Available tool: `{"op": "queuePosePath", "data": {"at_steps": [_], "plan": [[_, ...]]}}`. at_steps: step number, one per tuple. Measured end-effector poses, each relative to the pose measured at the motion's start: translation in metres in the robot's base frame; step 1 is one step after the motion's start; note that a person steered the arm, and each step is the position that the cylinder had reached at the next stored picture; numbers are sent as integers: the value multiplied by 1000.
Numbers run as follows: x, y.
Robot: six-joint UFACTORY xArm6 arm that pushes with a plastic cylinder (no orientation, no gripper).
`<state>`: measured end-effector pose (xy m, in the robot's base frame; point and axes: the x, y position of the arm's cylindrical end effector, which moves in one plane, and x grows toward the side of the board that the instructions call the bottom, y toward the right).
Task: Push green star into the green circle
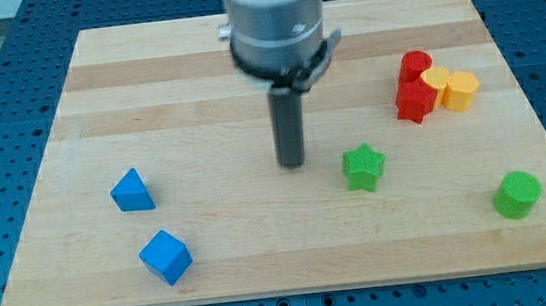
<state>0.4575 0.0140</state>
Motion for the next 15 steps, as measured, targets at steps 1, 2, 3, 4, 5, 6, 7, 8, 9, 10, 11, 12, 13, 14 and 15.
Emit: {"op": "queuePosePath", "data": {"at_steps": [1, 2, 3, 4, 5, 6, 7, 8, 9, 10, 11, 12, 13, 14, 15], "plan": [[1, 10], [8, 21], [32, 57], [46, 97], [46, 139], [46, 143], [40, 102], [44, 63], [95, 70], [103, 89], [103, 111], [103, 133], [111, 120], [117, 87], [76, 81]]}}
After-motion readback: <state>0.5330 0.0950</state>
